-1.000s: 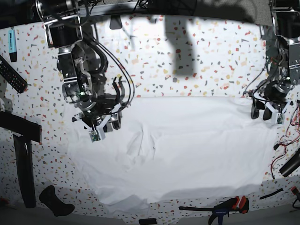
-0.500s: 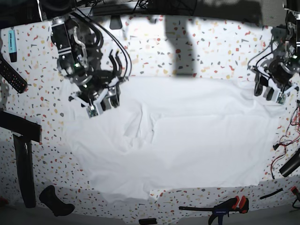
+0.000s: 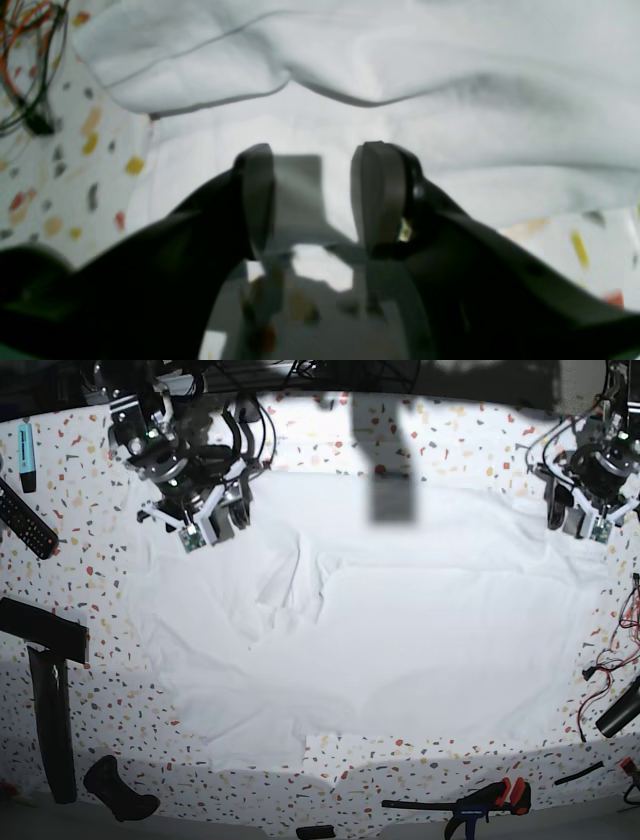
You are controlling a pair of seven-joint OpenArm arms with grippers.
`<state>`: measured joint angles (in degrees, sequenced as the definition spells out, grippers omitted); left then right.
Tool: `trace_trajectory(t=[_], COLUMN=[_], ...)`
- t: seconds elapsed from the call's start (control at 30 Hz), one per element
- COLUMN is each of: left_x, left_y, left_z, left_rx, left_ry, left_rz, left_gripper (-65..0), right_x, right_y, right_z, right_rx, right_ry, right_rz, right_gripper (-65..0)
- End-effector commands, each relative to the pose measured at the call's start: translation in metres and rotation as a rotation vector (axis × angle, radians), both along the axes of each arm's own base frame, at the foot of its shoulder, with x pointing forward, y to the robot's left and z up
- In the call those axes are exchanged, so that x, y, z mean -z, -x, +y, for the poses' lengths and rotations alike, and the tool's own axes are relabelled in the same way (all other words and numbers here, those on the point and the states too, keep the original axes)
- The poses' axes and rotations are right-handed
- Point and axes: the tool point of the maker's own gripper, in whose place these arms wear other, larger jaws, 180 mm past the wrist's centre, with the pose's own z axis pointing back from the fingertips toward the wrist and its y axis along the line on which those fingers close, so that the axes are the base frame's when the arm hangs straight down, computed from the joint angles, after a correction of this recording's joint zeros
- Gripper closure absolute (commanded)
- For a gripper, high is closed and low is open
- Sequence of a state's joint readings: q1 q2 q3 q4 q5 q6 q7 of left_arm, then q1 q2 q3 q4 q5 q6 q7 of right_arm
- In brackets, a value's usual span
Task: Fold the T-shirt properly
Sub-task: 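Raise both grippers back toward the shirt's collar edge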
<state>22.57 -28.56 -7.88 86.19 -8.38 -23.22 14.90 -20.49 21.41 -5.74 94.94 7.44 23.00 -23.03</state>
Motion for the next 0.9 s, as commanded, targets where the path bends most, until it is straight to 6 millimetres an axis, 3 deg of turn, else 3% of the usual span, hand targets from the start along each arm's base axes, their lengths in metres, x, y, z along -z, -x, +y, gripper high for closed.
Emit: trace_trajectory(t=[0.0, 0.23, 0.4, 0.6, 0.87], left_x=[-0.004, -0.006, -0.005, -0.008, -0.006], left_y=[0.004, 0.04, 0.065, 0.075, 0.085], left_z=[0.004, 0.008, 0.001, -0.006, 0.006], left_rx=[0.019, 0.008, 0.02, 0.038, -0.005], left_ry=[-0.042, -0.163, -0.164, -0.159, -0.21], left_rz=[0.008, 0.051, 0.086, 0.095, 0.134], left_gripper=[-27.9, -27.9, -27.9, -27.9, -27.9], right_x=[0.009, 0.012, 0.014, 0.01, -0.001], right_y=[0.015, 0.04, 0.052, 0.059, 0.08], right_z=[-0.014, -0.054, -0.073, -0.07, -0.059], right_rx=[-0.001, 0.091, 0.134, 0.128, 0.095], right_ry=[0.068, 0.124, 0.146, 0.142, 0.148], right_rz=[0.059, 0.095, 0.115, 0.118, 0.136], right_gripper=[-27.2, -27.2, -27.2, -27.2, -27.2])
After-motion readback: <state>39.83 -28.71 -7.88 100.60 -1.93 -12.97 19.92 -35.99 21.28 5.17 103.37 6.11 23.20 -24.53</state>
